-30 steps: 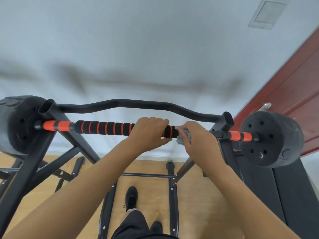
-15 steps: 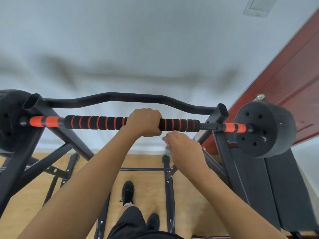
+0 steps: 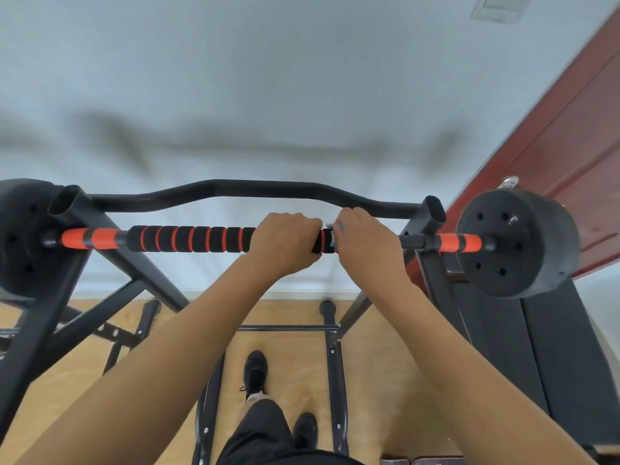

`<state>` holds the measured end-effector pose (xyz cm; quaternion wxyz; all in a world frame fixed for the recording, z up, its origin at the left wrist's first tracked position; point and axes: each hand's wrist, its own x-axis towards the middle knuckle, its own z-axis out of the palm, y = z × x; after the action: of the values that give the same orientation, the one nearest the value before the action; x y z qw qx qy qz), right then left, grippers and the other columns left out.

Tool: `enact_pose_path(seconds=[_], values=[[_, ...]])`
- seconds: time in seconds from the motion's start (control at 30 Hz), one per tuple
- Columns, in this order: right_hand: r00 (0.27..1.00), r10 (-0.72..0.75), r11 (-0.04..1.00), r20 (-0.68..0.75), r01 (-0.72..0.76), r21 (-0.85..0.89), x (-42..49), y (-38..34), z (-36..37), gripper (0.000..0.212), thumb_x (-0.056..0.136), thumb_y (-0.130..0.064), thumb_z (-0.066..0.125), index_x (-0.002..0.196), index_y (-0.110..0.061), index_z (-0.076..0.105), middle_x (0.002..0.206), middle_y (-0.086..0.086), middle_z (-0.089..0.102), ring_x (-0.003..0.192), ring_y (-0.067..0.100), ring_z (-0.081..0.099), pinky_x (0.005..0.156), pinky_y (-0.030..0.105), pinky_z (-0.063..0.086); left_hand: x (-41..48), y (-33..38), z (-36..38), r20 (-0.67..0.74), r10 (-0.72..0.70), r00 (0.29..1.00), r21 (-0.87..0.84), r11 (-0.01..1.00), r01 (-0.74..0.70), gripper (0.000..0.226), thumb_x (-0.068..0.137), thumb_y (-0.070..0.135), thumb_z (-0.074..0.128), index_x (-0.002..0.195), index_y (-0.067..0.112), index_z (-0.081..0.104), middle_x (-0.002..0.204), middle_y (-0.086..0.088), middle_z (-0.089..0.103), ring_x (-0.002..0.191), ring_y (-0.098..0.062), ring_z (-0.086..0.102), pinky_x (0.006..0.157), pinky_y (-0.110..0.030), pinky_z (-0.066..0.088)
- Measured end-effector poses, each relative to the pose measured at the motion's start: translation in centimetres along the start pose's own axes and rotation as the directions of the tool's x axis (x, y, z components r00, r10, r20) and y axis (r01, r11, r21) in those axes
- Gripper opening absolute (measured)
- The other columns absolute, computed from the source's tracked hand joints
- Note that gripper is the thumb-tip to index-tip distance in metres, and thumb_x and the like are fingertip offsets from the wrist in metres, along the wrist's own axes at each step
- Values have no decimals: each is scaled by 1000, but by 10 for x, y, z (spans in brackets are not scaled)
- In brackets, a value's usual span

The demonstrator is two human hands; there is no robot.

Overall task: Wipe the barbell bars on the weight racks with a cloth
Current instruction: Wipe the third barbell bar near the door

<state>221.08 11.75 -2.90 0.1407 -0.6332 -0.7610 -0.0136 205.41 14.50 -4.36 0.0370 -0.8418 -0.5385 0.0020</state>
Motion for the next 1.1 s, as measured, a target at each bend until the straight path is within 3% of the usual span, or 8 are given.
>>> enact_pose_path(seconds=[0.17,0.27,0.37,0.53,0.63,0.73,0.9,1.1], values=[[989,-112,991,-99,118,56,-21,2,3,11,91,-7,63,100,-11,59,83,0,54,60,15,49,46,33,50,14,-6,-5,150,-1,989,-140,990,22,10,88,31,67,87,24,61,68,4,59,58,-13,56,56,-26,40],[992,-113,990,-49,117,79,-45,5,15,22,84,-2,71,100,-14,60,81,-5,54,61,15,50,40,30,43,24,-12,-13,332,41,943,-272,961,53,19,83,31,73,78,27,55,68,2,62,58,-13,59,55,-26,41],[993,-105,993,51,103,52,-78,13,30,21,83,-13,79,90,-19,60,77,-10,47,58,8,37,37,25,36,29,-17,-18,422,98,901,-416,904,96,28,82,29,76,75,27,49,64,1,61,53,-15,61,56,-27,47],[995,-78,965,-55,89,245,-51,14,-7,7,98,-21,63,103,-16,62,90,-3,62,68,13,59,57,28,54,26,-20,-19,379,119,918,-482,872,85,25,83,39,80,91,29,59,73,4,68,57,-11,67,58,-26,52],[993,-16,974,-118,42,221,-13,17,-20,11,102,-28,57,108,-19,60,94,-6,62,74,12,60,67,23,51,16,-11,-15,127,65,990,-209,977,-37,27,85,49,74,89,29,57,71,10,57,62,-10,56,62,-27,43],[998,-13,993,-61,20,113,0,10,-7,11,102,-26,56,108,-18,60,96,-2,61,78,17,63,71,32,57,6,6,-5,-33,31,999,10,999,-30,25,97,44,59,88,22,50,65,7,48,52,-10,42,59,-30,35],[999,-1,969,-47,13,247,-26,4,1,16,101,-20,58,114,-14,65,102,2,66,88,20,65,79,35,58,14,8,-3,75,-68,995,-79,994,74,26,97,41,62,82,20,56,64,4,53,52,-11,46,55,-27,33],[996,47,926,74,-71,371,-59,8,-4,15,99,-20,62,113,-16,67,99,-3,68,88,17,66,81,32,57,19,2,-8,179,-49,983,-209,974,86,29,88,43,70,75,25,52,67,4,57,56,-11,54,52,-24,37]])
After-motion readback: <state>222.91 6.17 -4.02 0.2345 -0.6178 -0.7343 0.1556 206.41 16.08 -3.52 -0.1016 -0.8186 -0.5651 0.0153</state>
